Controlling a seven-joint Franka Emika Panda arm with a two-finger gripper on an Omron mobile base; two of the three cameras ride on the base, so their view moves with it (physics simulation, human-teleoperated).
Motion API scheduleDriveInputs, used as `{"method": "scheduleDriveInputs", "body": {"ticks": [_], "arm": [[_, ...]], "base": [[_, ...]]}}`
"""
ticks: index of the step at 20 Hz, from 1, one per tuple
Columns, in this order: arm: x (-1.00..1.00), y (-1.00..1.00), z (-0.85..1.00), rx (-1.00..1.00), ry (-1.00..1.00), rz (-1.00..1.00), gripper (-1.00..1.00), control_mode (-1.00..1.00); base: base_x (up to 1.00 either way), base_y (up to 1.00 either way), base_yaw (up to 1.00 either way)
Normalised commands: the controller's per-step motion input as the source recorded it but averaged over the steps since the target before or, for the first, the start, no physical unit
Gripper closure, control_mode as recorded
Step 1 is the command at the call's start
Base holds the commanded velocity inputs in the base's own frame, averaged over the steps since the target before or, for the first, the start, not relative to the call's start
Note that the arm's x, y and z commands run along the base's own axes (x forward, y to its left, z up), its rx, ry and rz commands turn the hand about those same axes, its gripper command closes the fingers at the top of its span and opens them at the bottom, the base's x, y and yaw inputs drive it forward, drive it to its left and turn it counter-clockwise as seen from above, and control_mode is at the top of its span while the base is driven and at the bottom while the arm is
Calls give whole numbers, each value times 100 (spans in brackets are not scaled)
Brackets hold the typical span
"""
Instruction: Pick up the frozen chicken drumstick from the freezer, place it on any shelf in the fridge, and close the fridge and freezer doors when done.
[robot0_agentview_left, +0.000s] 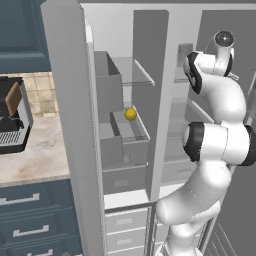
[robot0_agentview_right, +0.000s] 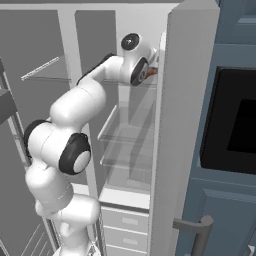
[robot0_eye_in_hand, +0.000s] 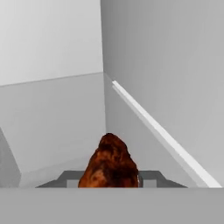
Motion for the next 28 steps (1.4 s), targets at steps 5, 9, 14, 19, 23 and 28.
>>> {"method": "scheduleDriveInputs", "body": {"ticks": [5, 9, 14, 19, 23, 28], "arm": [[-1, 0, 0, 0, 0, 2, -100, -100], [-86, 0, 0, 1, -5, 0, -100, -100], [-100, 43, 0, 1, -17, 0, -100, -100], [-100, 86, 1, 1, -21, 0, -100, -100], [-100, 61, 19, 1, -2, 0, -100, -100], [-100, 20, 7, 0, 28, 2, -100, -100]], "base": [[0, 0, 0], [0, 0, 0], [0, 0, 0], [0, 0, 0], [0, 0, 0], [0, 0, 0]]}}
